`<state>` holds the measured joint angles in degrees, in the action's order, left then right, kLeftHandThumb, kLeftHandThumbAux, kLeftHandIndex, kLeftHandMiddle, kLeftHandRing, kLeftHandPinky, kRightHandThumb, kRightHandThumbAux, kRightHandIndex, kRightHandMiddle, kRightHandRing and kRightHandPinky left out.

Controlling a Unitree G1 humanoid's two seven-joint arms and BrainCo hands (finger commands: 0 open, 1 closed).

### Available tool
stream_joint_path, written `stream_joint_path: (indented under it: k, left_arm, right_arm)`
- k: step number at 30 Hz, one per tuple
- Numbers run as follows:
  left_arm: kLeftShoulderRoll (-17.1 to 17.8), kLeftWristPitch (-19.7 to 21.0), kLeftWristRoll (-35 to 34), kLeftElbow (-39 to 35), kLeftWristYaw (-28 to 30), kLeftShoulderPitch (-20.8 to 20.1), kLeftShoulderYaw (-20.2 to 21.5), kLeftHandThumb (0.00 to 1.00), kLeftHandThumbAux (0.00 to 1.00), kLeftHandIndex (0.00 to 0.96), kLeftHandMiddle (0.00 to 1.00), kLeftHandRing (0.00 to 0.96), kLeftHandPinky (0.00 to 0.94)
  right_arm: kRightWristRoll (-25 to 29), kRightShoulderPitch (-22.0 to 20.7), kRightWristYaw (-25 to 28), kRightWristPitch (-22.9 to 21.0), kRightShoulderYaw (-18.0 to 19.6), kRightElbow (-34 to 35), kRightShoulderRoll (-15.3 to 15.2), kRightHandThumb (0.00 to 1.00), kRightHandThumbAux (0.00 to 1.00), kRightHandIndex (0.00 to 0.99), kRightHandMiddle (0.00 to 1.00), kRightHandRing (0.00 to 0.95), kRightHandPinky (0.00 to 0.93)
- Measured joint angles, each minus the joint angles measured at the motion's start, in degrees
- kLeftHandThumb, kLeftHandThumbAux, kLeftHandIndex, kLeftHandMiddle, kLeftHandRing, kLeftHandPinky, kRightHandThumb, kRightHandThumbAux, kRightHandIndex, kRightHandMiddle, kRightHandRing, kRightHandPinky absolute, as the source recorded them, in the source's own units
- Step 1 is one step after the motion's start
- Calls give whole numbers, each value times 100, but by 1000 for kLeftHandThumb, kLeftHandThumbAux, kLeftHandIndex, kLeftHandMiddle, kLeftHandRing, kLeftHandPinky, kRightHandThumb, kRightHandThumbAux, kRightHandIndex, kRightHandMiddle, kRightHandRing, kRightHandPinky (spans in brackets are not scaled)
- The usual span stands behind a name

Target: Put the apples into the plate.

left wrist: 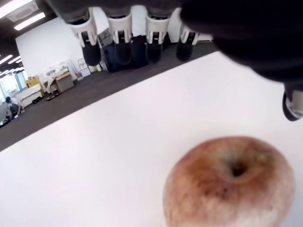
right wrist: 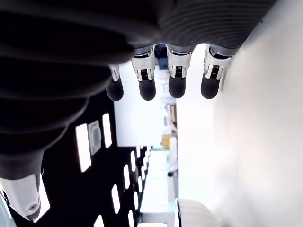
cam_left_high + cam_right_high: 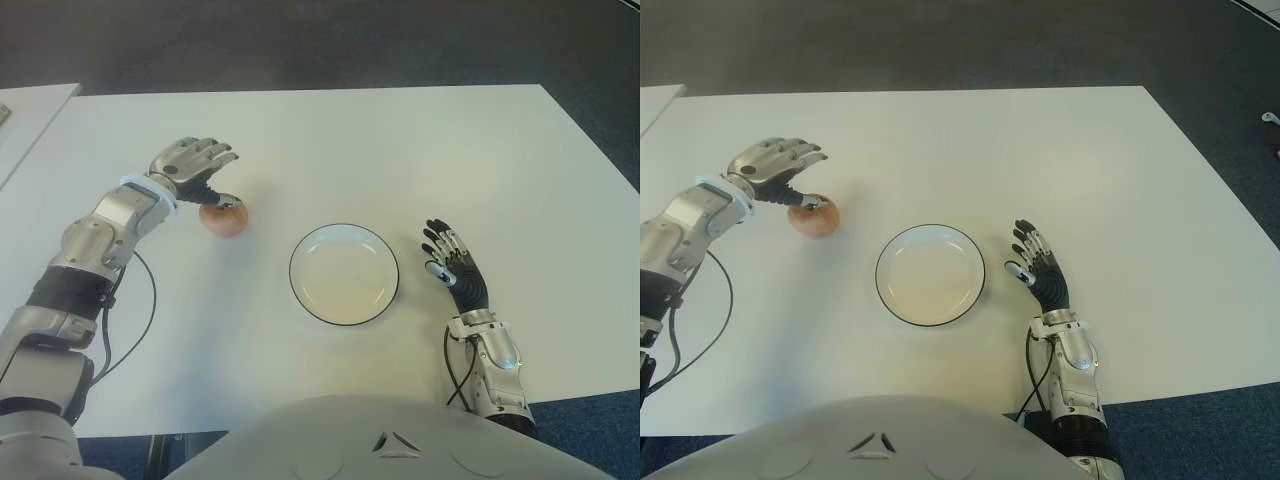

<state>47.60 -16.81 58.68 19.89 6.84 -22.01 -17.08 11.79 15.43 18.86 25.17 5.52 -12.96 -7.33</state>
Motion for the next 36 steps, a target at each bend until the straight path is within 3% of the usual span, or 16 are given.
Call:
stream_joint_path:
  k: [24, 36]
  left_arm:
    - [-1, 186, -31, 624, -368, -48, -536, 305, 241, 18, 14, 11, 73]
    - [20, 193, -195, 605, -368, 251, -600, 280, 256, 1, 2, 2, 75]
  right_arm:
    - [-133, 258, -312, -163, -8, 287, -16, 153, 643, 50, 58, 26, 28]
    - [-121, 299, -311, -222, 8, 338, -49, 143, 645, 53, 59, 29, 26]
